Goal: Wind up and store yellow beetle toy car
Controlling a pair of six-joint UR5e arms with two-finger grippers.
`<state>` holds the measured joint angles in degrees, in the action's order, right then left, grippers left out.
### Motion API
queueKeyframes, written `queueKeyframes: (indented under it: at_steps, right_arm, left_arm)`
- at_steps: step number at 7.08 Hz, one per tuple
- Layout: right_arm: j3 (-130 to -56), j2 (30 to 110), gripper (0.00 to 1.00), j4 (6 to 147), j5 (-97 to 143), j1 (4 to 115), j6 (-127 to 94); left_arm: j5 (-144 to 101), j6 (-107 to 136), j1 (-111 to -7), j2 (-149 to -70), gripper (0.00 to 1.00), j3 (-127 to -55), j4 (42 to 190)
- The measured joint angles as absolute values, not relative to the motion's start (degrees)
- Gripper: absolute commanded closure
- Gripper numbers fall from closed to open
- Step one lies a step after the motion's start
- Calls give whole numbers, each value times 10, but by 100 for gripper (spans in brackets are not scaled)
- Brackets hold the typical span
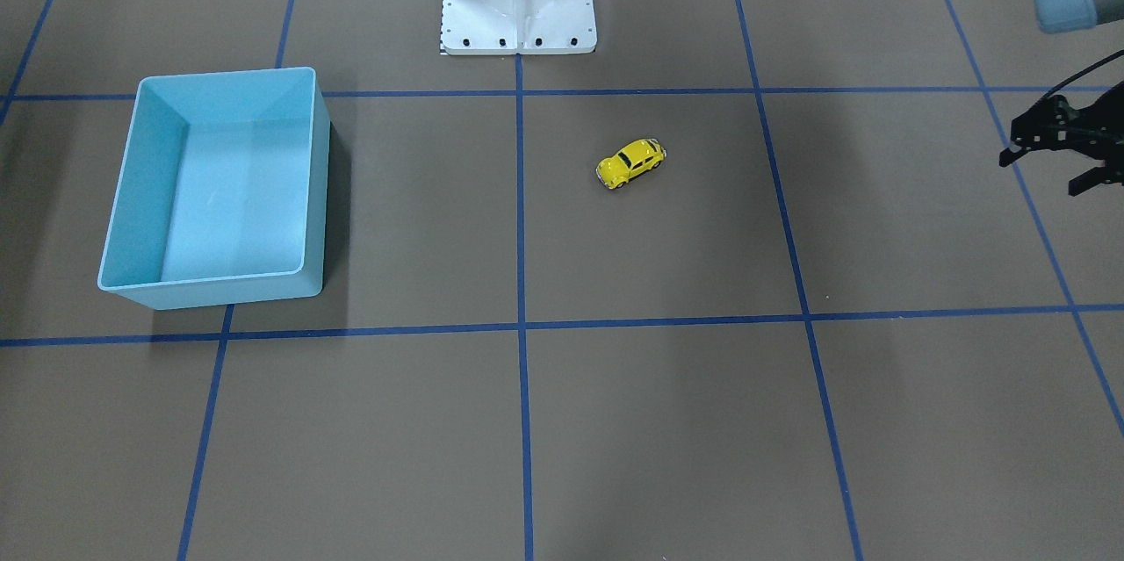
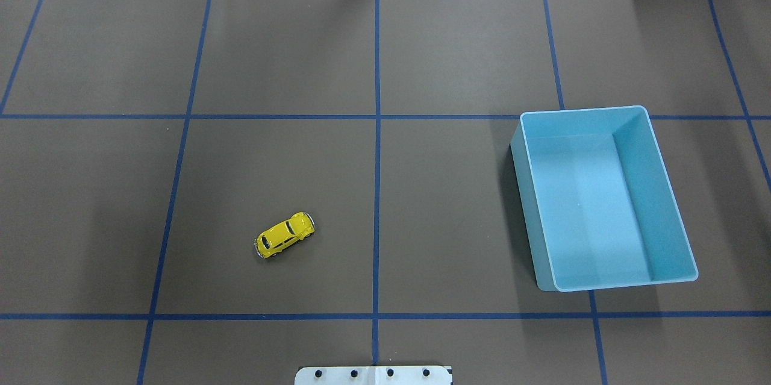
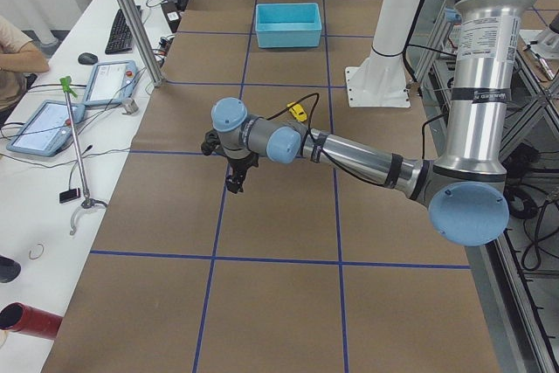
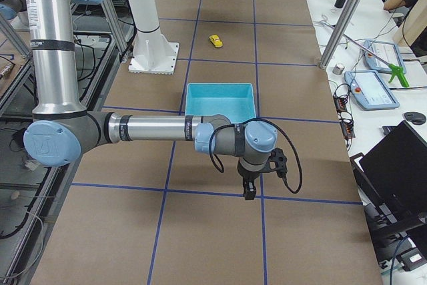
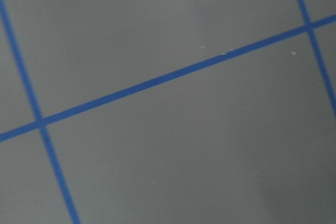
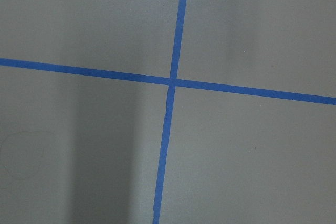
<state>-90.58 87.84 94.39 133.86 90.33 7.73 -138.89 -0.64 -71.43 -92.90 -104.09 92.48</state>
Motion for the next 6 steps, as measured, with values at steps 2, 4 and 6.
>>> queueKeyframes:
  at_steps: [2, 4, 6]
  right_arm:
    - [-906, 878, 0, 944, 1339, 908, 77]
    - [-907, 879, 0, 944, 1339, 917, 78]
    - [-907, 887, 0, 944, 1340, 927, 80]
  left_arm:
    - [-1377, -5, -651, -982, 0, -1048, 876]
    - [-1309, -6, -554, -1074, 0, -1054, 793]
    - [-1178, -8, -441, -1147, 0, -1064, 752]
